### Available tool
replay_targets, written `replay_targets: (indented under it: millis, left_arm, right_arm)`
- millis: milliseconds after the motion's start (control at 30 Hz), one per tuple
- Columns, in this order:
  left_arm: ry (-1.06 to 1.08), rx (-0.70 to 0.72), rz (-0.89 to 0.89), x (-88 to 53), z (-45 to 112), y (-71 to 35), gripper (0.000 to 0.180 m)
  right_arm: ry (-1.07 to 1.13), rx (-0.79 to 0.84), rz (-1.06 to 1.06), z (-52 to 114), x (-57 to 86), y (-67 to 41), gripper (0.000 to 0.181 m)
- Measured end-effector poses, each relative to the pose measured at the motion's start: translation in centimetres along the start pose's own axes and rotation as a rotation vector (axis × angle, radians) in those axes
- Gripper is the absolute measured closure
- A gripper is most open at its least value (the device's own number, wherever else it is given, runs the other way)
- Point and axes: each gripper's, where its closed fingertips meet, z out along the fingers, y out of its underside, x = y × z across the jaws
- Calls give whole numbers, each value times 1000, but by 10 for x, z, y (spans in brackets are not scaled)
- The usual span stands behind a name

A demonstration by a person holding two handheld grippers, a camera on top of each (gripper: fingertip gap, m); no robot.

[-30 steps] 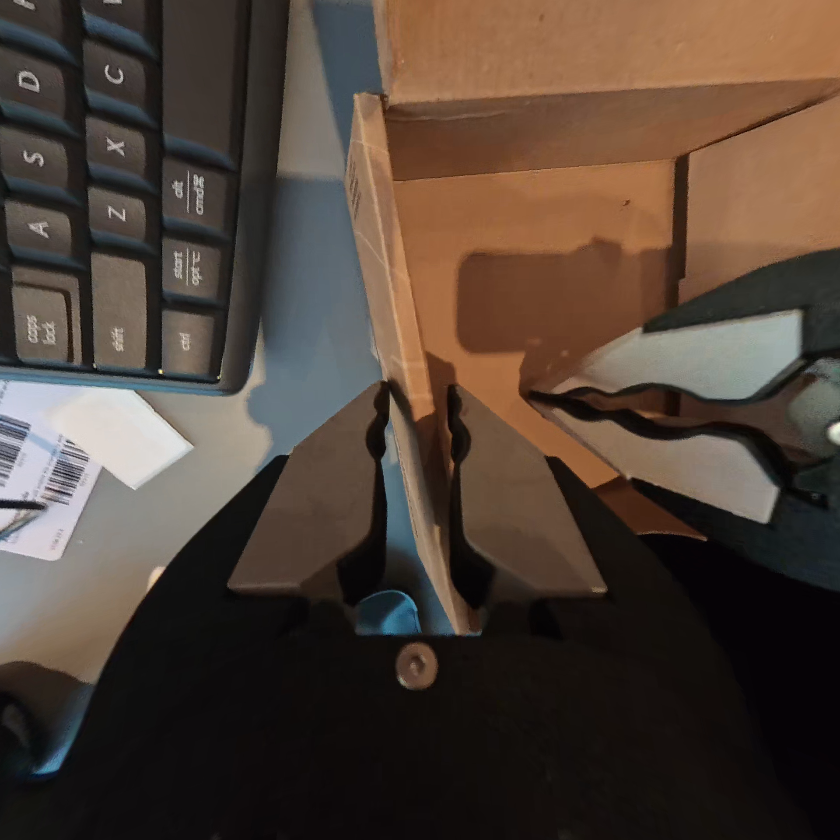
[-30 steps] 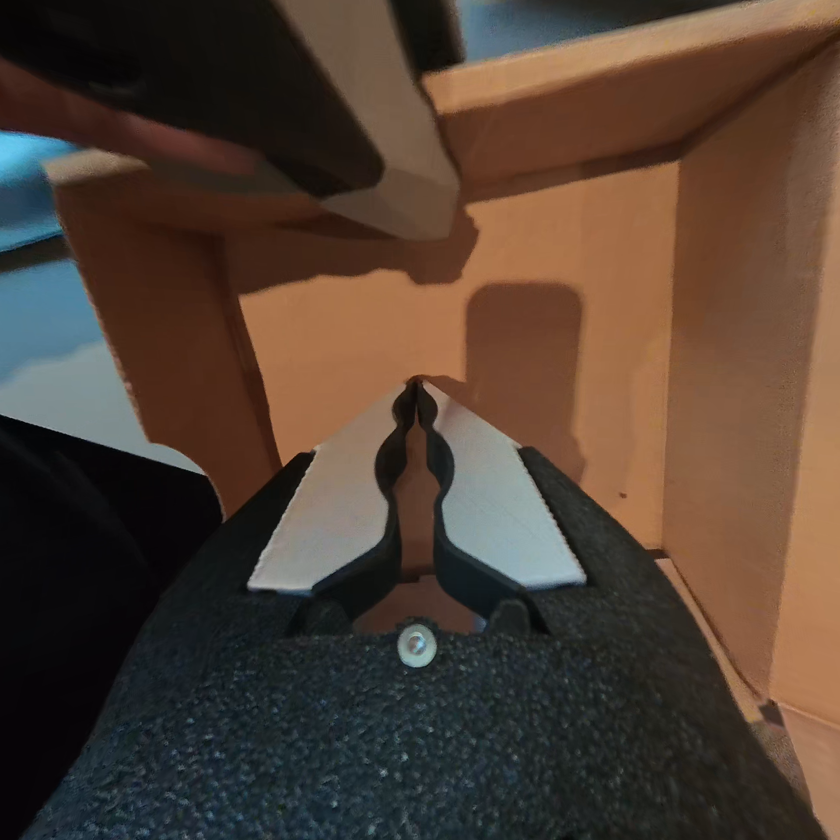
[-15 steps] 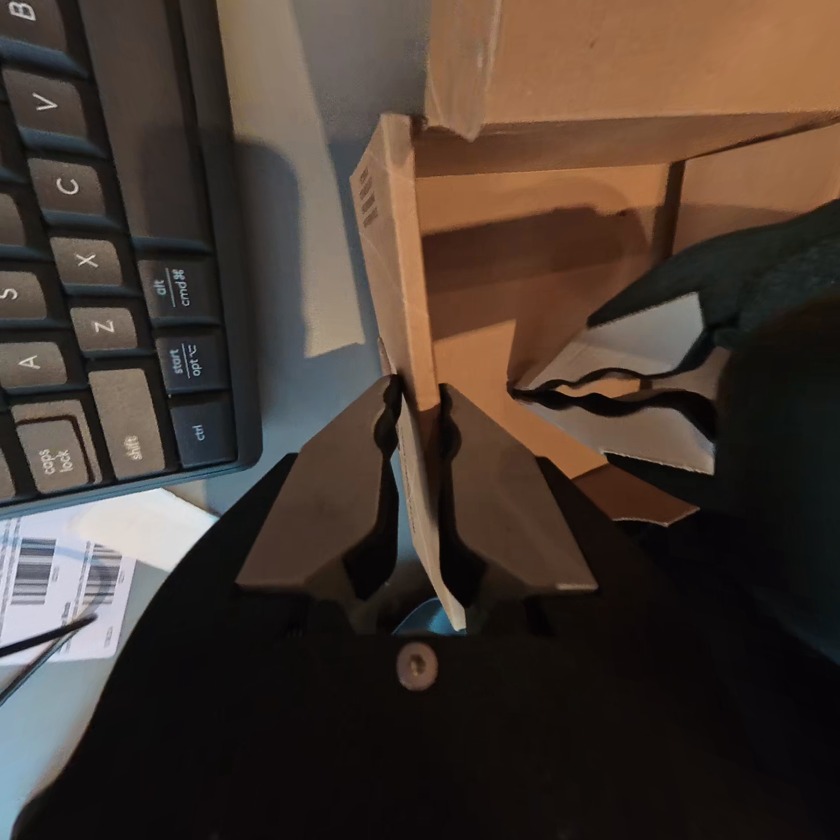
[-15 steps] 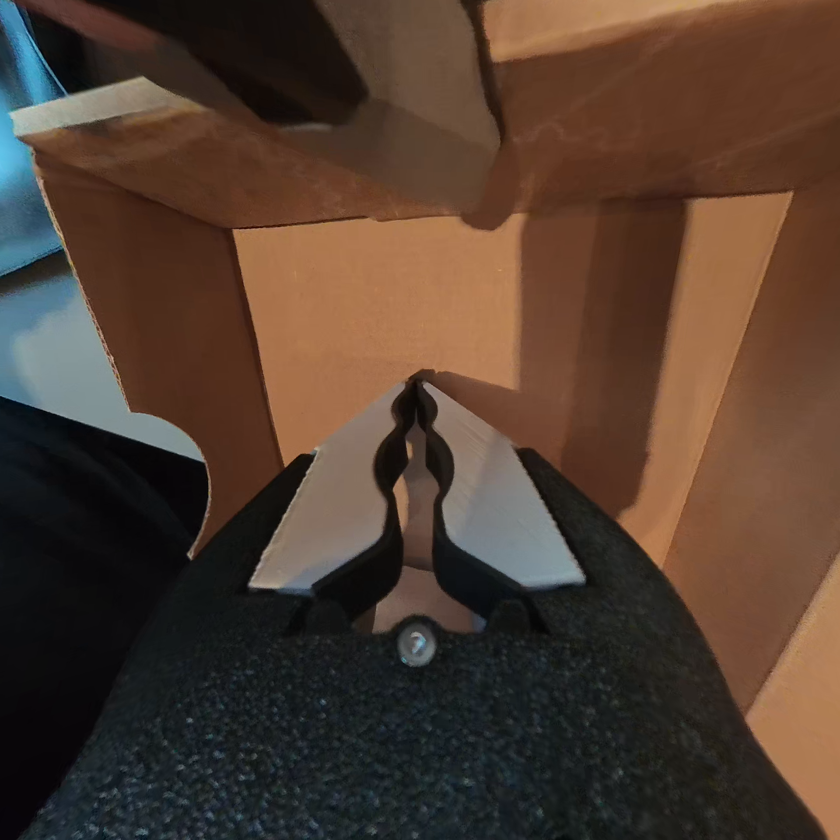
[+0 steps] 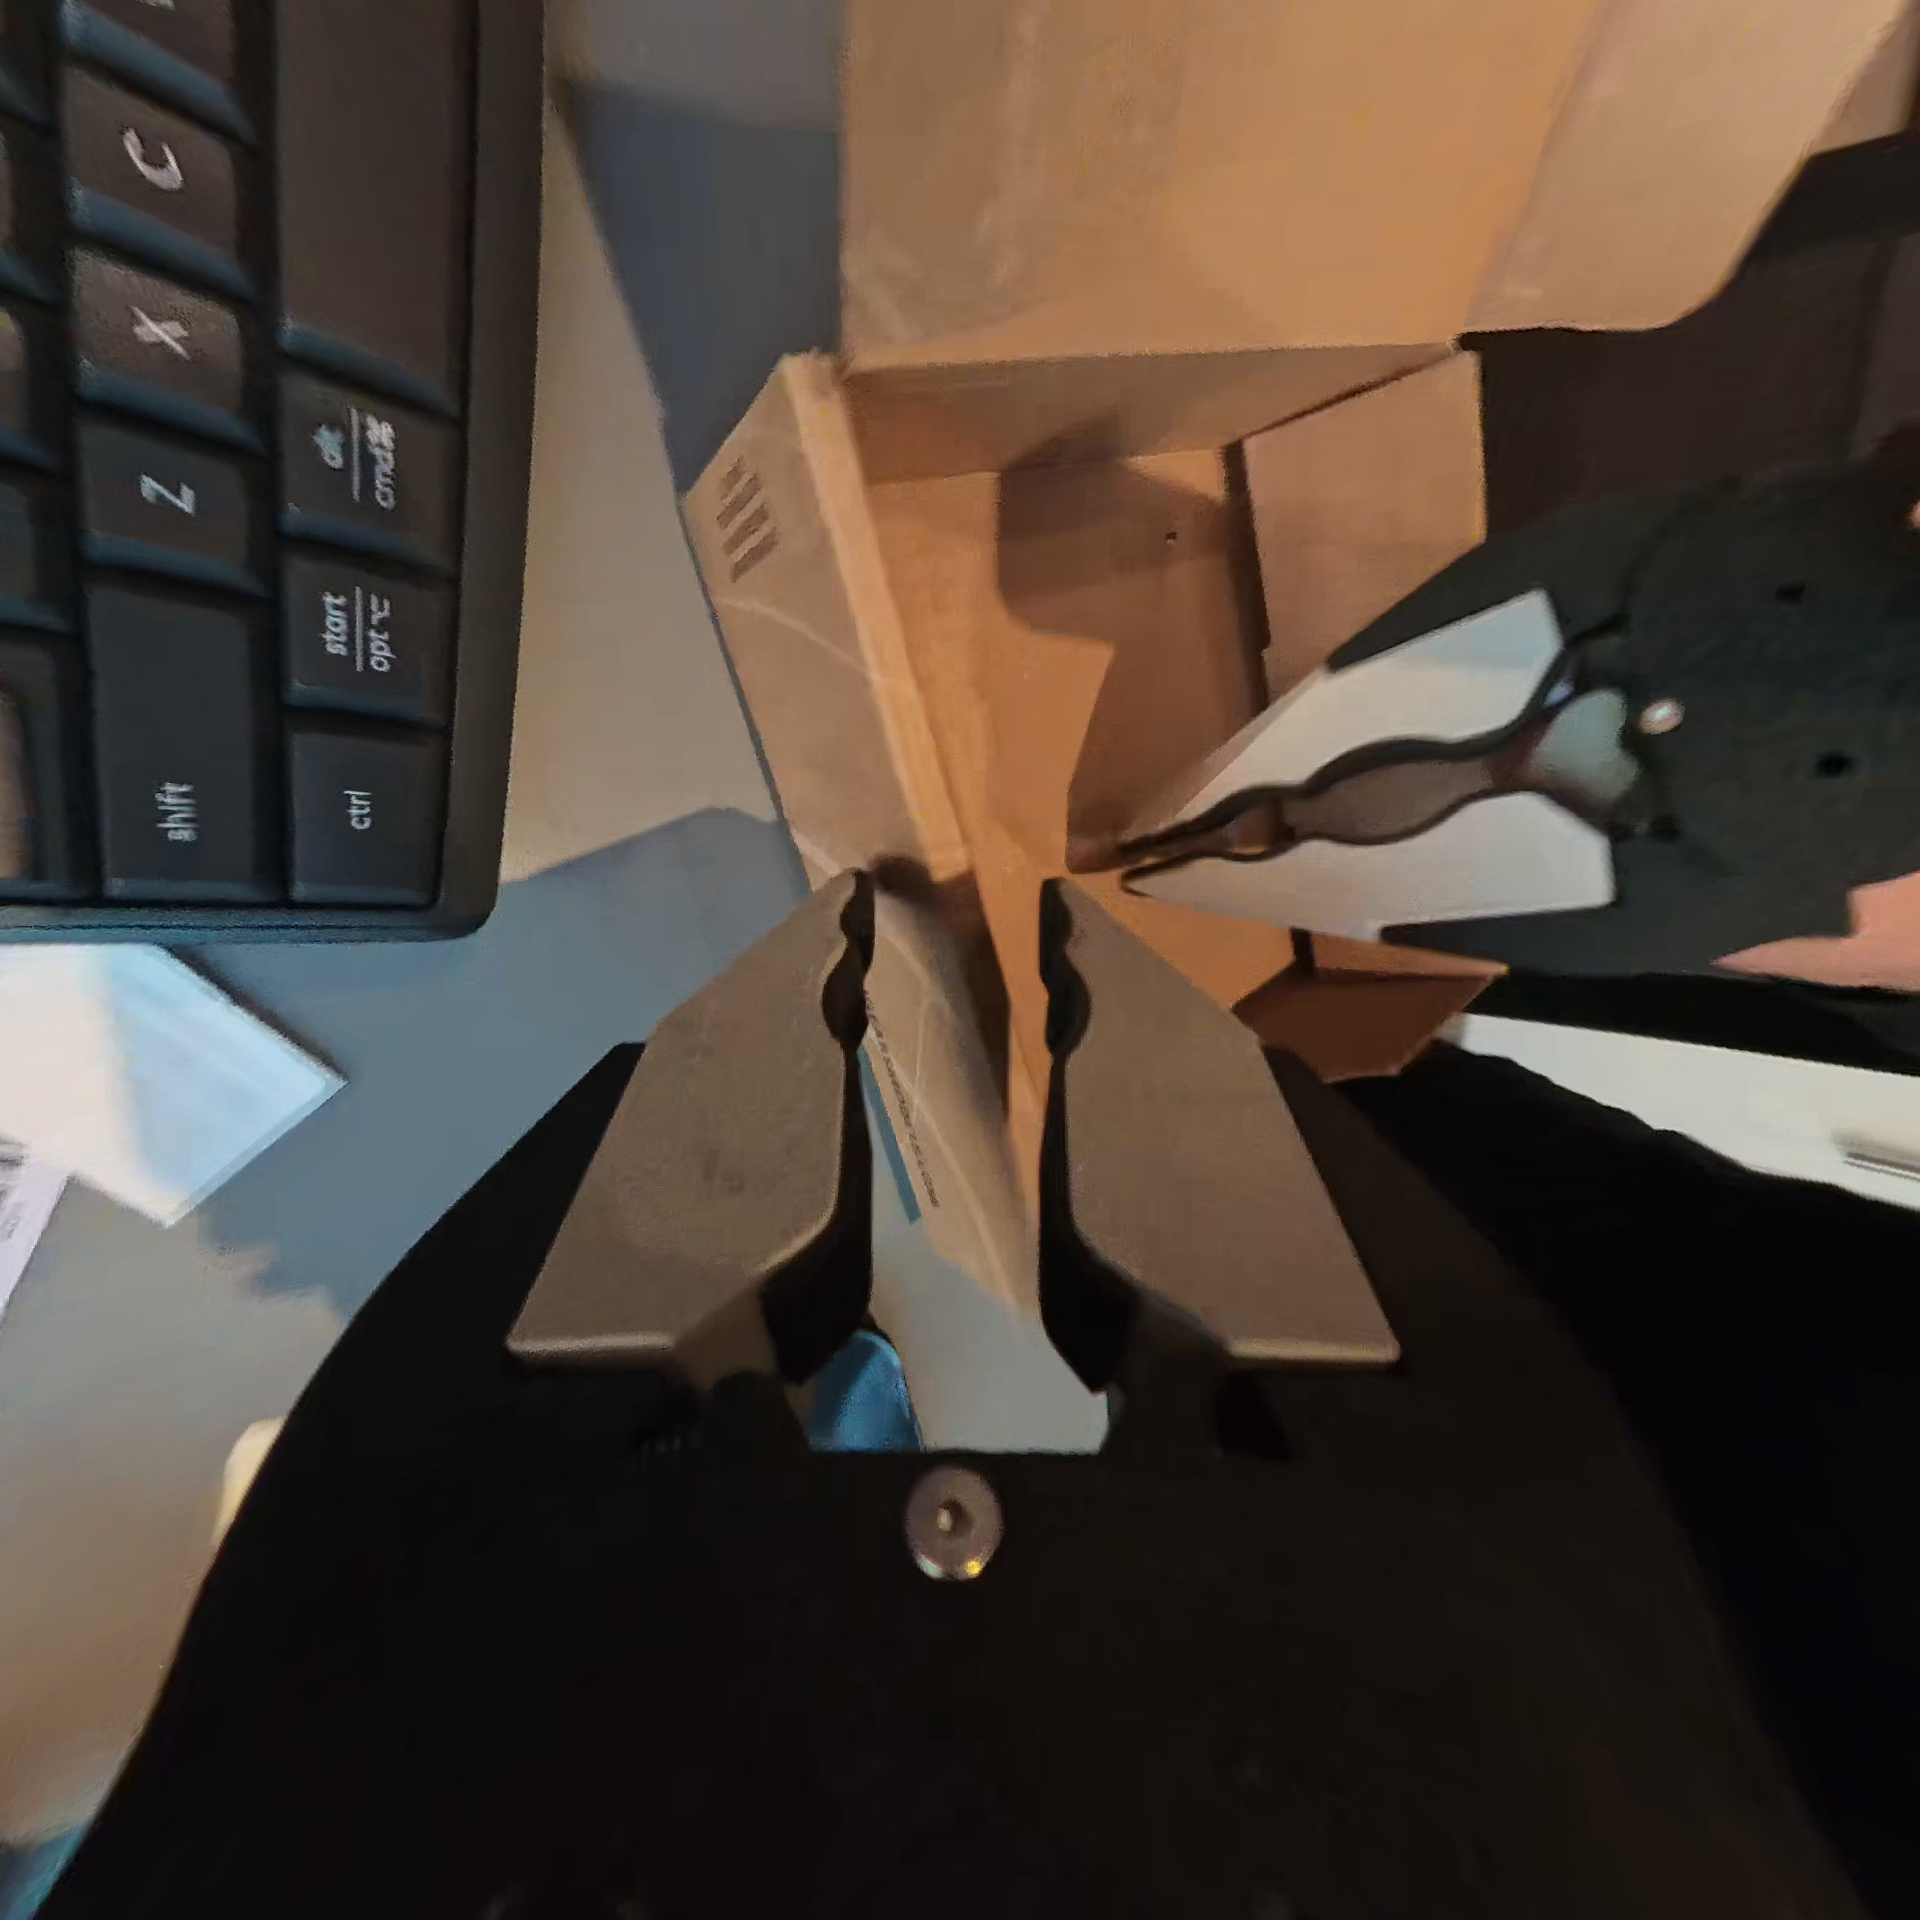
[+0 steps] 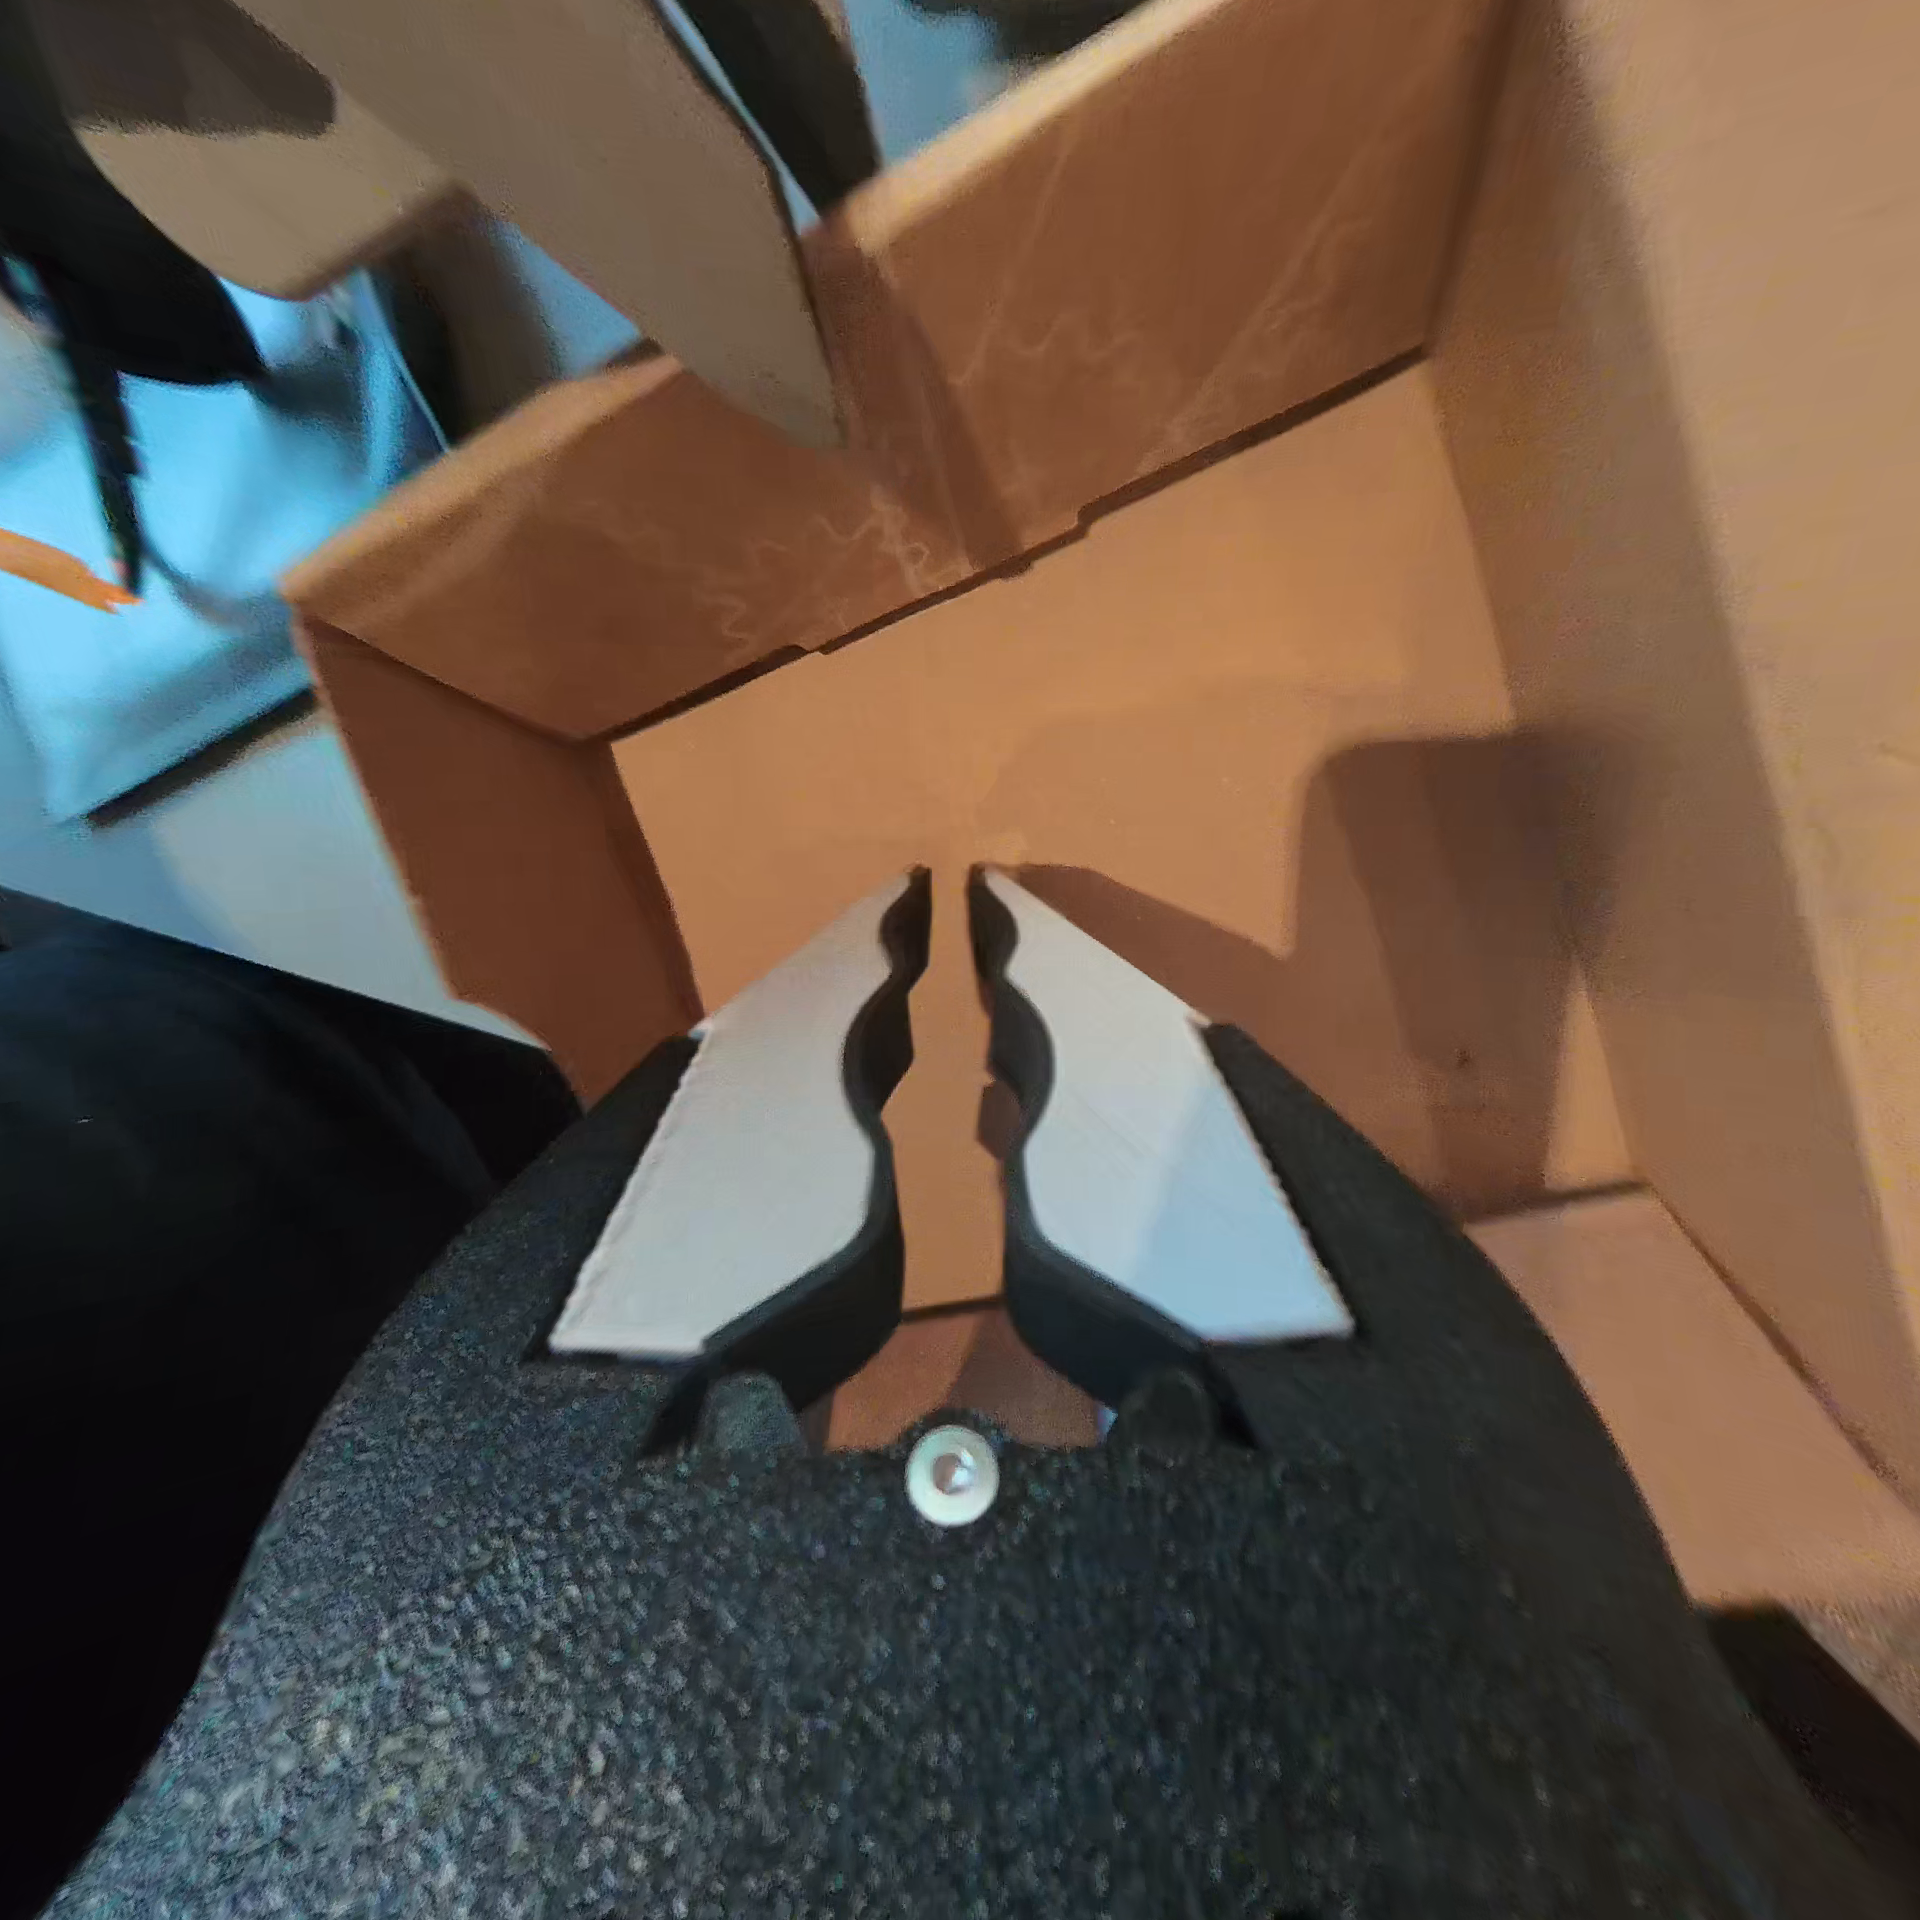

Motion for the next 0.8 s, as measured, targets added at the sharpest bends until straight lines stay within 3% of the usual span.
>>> replay_targets:
  millis: [200,367,467,800]
  left_arm:
    - [-119,66,130,20,-44,1,142]
    - [-165,33,169,33,-56,40,142]
    - [-227,-10,202,32,-51,70,137]
    - [-184,-46,133,21,-16,82,141]
  right_arm:
    - [-26,207,111,-58,-15,0,155]
    - [17,252,180,-97,-6,35,143]
    - [115,191,231,-106,10,79,135]
    - [-19,216,476,-58,2,91,139]
